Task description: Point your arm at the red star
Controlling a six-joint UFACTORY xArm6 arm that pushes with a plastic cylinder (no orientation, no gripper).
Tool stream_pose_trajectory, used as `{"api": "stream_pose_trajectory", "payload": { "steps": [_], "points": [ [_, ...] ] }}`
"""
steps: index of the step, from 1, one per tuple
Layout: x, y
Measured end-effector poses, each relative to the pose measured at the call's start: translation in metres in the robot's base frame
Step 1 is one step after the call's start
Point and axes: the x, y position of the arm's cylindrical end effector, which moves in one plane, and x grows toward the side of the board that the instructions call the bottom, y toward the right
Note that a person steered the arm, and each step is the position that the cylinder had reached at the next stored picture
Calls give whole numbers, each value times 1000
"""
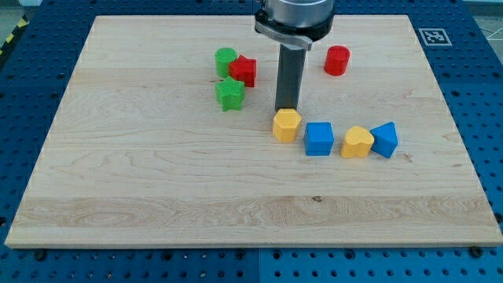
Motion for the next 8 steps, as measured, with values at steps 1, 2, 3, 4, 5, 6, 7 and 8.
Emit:
{"api": "stream_pose_trajectory", "payload": {
  "steps": [1,2,3,4,5,6,7,8],
  "points": [
    [9,-6],
    [10,-16],
    [10,-47],
    [10,-74],
    [10,-81],
    [10,-65],
    [9,-36],
    [1,-16]
  ]
}}
